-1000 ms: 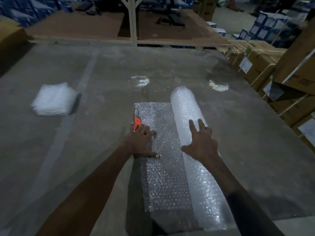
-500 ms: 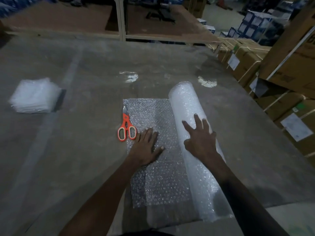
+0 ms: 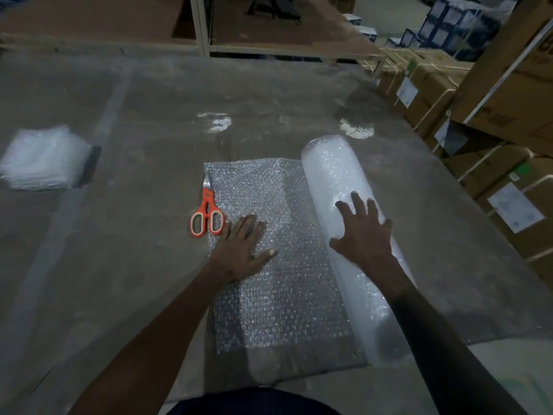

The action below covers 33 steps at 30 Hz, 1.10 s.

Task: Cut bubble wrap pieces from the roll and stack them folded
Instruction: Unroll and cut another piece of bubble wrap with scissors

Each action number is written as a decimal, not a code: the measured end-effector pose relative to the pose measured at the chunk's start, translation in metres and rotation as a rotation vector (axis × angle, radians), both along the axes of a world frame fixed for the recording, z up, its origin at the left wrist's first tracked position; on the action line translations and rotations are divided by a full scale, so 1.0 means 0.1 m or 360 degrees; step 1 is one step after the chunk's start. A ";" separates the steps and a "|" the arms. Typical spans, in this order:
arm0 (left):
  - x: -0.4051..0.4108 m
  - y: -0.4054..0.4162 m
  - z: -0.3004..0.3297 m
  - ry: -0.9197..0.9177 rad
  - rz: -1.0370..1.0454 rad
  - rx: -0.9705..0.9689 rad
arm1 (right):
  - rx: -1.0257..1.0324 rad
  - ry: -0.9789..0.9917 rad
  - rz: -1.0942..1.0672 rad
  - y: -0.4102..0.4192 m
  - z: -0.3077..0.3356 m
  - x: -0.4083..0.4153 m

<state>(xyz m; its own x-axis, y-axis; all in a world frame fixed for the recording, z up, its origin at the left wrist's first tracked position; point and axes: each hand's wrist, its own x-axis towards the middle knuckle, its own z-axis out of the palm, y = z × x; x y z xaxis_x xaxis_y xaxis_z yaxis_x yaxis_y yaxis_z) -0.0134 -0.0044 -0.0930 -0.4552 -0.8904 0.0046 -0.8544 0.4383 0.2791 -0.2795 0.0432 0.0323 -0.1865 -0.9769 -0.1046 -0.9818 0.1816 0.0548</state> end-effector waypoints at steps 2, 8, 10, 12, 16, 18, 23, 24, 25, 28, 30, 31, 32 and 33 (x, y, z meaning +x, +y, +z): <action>0.00 0.00 0.02 0.0004 -0.0006 0.0006 | -0.0006 -0.0055 -0.0082 -0.01 0.03 -0.08; -0.01 0.04 0.02 0.0064 -0.0038 0.0014 | -0.0039 -0.0143 -0.0164 0.04 0.00 -0.35; -0.01 0.05 0.03 0.0070 -0.0037 0.0023 | -0.0042 -0.0179 -0.0178 0.05 -0.02 -0.44; -0.01 0.05 0.04 0.0056 -0.0037 0.0021 | -0.0026 -0.0230 -0.0195 0.05 -0.03 -0.51; 0.00 0.05 0.04 0.0077 -0.0049 0.0013 | -0.0014 -0.0230 -0.0186 0.05 -0.06 -0.52; 0.00 0.05 0.04 0.0070 -0.0051 0.0016 | -0.0003 -0.0206 -0.0173 0.05 -0.07 -0.49; 0.01 0.05 0.09 0.0069 -0.0058 -0.0025 | 0.0030 -0.0165 -0.0146 0.02 0.02 -0.43; 0.04 0.06 0.11 0.0079 -0.0054 -0.0034 | 0.0008 -0.0130 -0.0123 0.00 0.04 -0.39; 0.08 0.07 0.14 0.0087 -0.0036 -0.0038 | -0.0035 -0.0101 -0.0090 -0.02 0.06 -0.34; 0.31 0.10 0.21 0.0098 0.0084 -0.0111 | -0.0132 -0.0117 0.0044 -0.10 0.11 -0.05; 0.52 0.09 0.24 0.0092 0.0156 -0.0162 | -0.0137 -0.0234 0.0159 -0.18 0.07 0.23; 0.63 0.09 0.25 0.0088 0.0191 -0.0155 | -0.0144 -0.0321 0.0229 -0.21 0.05 0.38; 0.74 0.08 0.25 0.0077 0.0230 -0.0133 | -0.0156 -0.0431 0.0309 -0.25 0.02 0.53; 0.86 0.08 0.25 0.0061 0.0263 -0.0110 | -0.0159 -0.0559 0.0388 -0.29 -0.02 0.70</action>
